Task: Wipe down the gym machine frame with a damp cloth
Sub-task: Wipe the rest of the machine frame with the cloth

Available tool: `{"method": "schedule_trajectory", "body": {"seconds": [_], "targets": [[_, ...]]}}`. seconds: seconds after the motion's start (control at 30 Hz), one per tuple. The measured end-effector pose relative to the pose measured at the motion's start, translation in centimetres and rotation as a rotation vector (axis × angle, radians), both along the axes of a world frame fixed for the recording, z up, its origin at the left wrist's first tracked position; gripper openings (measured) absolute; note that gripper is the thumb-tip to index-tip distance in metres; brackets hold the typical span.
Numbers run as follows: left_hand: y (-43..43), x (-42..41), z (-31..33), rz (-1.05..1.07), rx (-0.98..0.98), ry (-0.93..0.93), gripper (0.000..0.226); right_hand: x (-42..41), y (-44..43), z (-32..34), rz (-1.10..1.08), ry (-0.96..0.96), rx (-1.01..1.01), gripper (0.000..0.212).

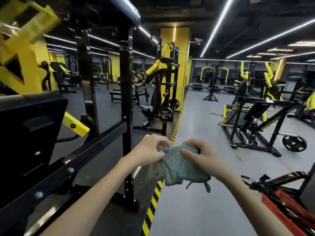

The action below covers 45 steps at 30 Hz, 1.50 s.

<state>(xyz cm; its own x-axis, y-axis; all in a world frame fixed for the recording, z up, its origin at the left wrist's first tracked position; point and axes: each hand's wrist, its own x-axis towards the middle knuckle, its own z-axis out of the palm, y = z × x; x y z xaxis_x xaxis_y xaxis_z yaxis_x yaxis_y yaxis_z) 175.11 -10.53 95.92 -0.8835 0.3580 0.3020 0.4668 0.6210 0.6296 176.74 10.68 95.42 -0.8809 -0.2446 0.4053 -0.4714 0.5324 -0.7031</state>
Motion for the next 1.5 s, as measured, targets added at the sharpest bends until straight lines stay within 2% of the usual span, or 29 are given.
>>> {"method": "schedule_trajectory", "body": {"seconds": [0.1, 0.23, 0.4, 0.5, 0.6, 0.7, 0.8, 0.87, 0.97, 1.1, 1.17, 1.33, 1.5], "targets": [[3.1, -7.0, -1.1, 0.022, -0.039, 0.022, 0.033, -7.3, 3.2, -0.8, 0.051, 0.02, 0.012, 0.008], [7.6, -16.0, -0.6, 0.092, -0.061, -0.007, 0.024, -17.1, 7.9, -0.7, 0.068, 0.015, 0.004, 0.006], [11.6, -26.0, 1.1, 0.191, 0.049, 0.01, 0.022, -28.8, 11.9, 0.1, -0.027, 0.067, 0.06, 0.007], [12.7, -31.4, 1.4, 0.188, -0.011, 0.0, 0.031, -34.7, 13.0, -0.1, -0.118, 0.19, 0.202, 0.008], [13.6, -37.6, 1.0, 0.161, -0.111, -0.068, 0.044, -41.5, 14.0, -0.4, -0.081, 0.252, 0.287, 0.012], [13.6, -44.9, -0.4, 0.161, -0.157, -0.074, 0.039, -48.9, 15.1, -1.4, -0.022, 0.236, 0.339, 0.015], [13.7, -52.8, -1.8, 0.141, -0.145, -0.043, 0.018, -57.0, 16.4, -2.3, 0.025, 0.182, 0.305, 0.013], [14.2, -58.1, -2.5, 0.124, -0.149, -0.018, 0.026, -62.3, 17.1, -2.3, 0.045, 0.147, 0.299, 0.015], [15.0, -66.0, -2.9, 0.12, -0.15, 0.051, 0.039, -69.7, 17.6, -2.3, 0.049, 0.09, 0.253, 0.004], [15.9, -75.8, -3.3, 0.162, -0.118, 0.153, 0.02, -79.0, 18.3, -2.7, 0.04, 0.011, 0.077, 0.006], [16.4, -80.1, -3.8, 0.188, -0.105, 0.178, 0.018, -83.6, 18.5, -3.2, 0.051, -0.039, 0.011, 0.01], [16.8, -90.8, -5.6, 0.225, 0.014, 0.04, 0.027, -96.1, 19.1, -5.0, 0.065, -0.065, -0.031, 0.007], [17.0, -101.9, -5.5, 0.127, -0.154, -0.161, 0.021, -109.8, 20.8, -5.7, 0.135, -0.097, -0.01, 0.007]]}}
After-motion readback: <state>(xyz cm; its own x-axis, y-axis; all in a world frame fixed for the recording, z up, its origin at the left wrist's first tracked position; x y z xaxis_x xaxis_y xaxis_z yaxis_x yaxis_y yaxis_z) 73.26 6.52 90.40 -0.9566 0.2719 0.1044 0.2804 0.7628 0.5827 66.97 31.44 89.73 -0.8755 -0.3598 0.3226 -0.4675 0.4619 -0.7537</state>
